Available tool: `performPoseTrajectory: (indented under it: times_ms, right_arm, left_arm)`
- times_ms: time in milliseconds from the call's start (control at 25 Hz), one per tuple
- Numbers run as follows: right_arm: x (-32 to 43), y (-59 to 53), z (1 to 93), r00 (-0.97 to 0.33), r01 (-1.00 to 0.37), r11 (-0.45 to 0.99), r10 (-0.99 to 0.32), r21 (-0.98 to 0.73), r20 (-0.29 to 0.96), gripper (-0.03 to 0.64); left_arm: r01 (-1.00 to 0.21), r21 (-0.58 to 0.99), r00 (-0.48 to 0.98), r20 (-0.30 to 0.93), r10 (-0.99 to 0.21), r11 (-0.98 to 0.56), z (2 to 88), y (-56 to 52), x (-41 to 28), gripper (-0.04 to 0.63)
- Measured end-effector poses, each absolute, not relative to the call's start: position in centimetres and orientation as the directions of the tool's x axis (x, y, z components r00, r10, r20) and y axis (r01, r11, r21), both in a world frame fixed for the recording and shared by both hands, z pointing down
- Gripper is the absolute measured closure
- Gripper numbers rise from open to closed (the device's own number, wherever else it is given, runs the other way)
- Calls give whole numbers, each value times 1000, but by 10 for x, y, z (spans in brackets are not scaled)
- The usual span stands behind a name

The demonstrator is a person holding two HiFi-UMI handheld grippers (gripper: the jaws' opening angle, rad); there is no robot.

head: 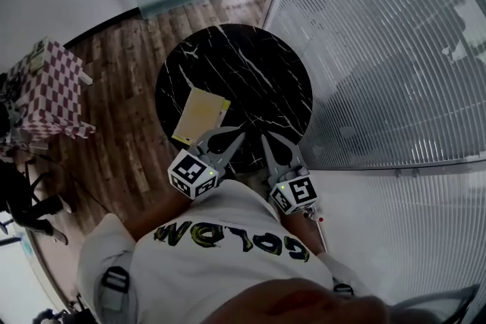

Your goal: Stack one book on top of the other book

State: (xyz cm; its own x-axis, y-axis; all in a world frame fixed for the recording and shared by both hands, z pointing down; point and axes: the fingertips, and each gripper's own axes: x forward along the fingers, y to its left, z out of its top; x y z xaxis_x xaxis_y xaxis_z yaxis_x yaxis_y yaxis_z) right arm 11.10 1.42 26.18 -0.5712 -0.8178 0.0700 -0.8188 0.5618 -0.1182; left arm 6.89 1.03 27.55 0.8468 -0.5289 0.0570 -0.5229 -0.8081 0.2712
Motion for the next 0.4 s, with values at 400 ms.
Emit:
performPoseTrajectory:
  times_ms: [400]
  right_arm:
    - [109, 18, 258, -575, -816, 564, -815, -126, 74, 614]
  left_arm:
    - [-522, 303, 846, 66, -529, -797, 279, 12, 69, 594]
